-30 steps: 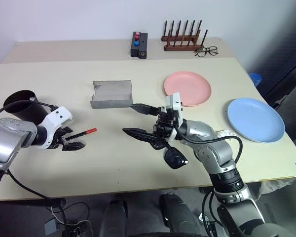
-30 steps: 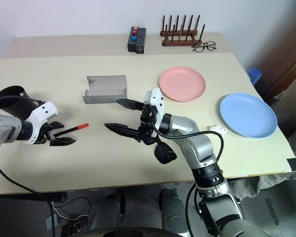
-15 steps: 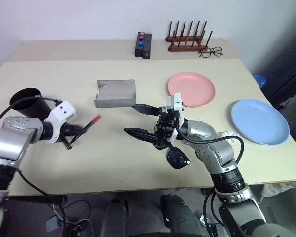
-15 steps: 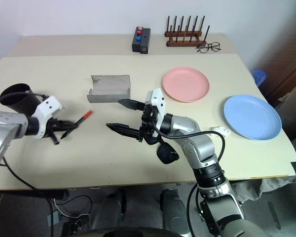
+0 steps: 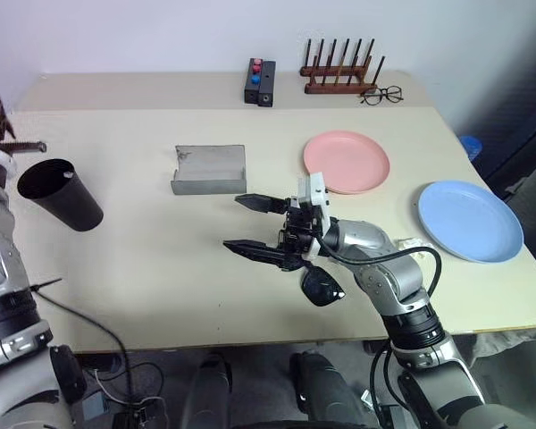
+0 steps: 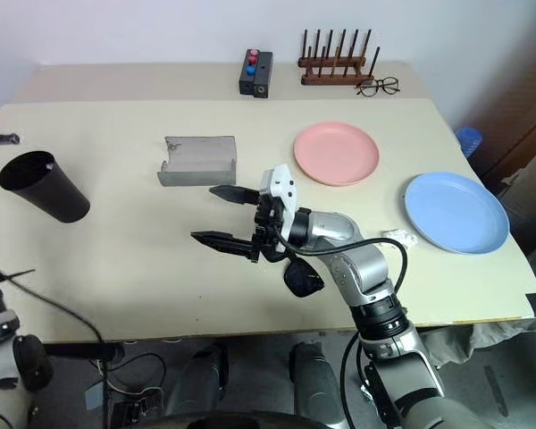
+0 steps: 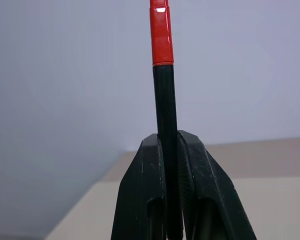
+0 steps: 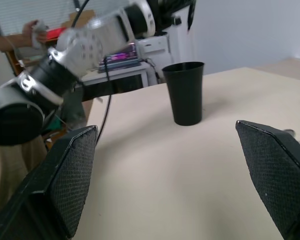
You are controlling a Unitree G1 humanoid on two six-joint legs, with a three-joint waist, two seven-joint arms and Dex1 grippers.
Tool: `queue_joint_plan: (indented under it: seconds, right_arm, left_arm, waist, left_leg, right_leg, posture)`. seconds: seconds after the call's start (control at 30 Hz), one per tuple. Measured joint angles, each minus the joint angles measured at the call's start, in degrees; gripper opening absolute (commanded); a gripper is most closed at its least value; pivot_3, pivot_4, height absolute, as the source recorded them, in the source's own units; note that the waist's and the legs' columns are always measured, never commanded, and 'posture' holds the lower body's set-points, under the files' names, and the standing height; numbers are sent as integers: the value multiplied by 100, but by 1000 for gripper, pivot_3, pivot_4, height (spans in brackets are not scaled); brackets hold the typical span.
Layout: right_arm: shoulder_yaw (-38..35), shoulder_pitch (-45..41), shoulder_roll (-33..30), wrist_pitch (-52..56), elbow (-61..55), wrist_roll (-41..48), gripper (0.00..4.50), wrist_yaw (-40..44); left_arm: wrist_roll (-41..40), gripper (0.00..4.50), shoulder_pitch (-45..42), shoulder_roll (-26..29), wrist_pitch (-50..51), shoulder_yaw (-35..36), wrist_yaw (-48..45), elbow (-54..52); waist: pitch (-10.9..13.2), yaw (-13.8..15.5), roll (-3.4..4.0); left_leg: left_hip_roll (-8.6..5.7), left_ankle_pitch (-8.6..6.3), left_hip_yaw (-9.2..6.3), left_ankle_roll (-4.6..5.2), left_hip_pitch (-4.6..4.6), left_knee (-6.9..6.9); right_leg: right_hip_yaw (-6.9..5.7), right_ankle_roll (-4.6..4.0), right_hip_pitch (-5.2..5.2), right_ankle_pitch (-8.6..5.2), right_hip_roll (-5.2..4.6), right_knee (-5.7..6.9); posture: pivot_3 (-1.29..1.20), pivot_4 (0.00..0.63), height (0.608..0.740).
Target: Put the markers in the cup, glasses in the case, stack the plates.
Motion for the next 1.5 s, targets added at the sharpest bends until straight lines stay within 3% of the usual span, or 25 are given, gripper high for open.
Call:
queue_joint_plan:
  seconds: [0.43, 0.87, 0.97, 1.13, 1.5]
  right_arm:
    - [36, -6, 51, -48, 65, -13, 4500, 16]
    - [34, 46, 46, -49, 54, -13, 4500, -54]
    - [34, 46, 45, -49, 54, -13, 4500, -52]
    - [34, 46, 45, -49, 54, -12, 4500, -43]
    - [34, 50, 38, -47, 53, -11, 4500, -26]
  left_arm:
    - [-74, 27, 538, -627, -336, 35, 445, -197]
    - [-178, 27, 912, -875, -373, 30, 562, -297]
    - [-189, 1162, 962, -927, -373, 30, 619, -313]
    - [-184, 3610, 1027, -956, -373, 25, 678, -315]
    - [-244, 3610, 663, -839, -227, -219, 564, -345]
  waist:
    - [-3, -10, -5]
    - [-4, -10, -6]
    - [-4, -7, -7]
    - [-4, -9, -6]
    - [-6, 32, -10]
  left_leg:
    - [0, 0, -1, -1, 2, 2]
    - [0, 0, -1, -1, 2, 2]
    - [0, 0, -1, -1, 2, 2]
    - [0, 0, -1, -1, 2, 2]
    - [-1, 1, -3, -3, -1, 4]
  right_leg:
    - [0, -2, 5, 0, 0, -2]
    - [0, -2, 5, 0, 0, -3]
    - [0, -2, 5, 0, 0, -3]
    - [0, -5, 5, -2, 0, -3]
    - [-2, -14, 6, -7, 0, -3]
  posture:
    - [0, 150, 740]
    - [0, 150, 740]
    - [0, 150, 740]
    - [0, 150, 740]
    - [0, 150, 740]
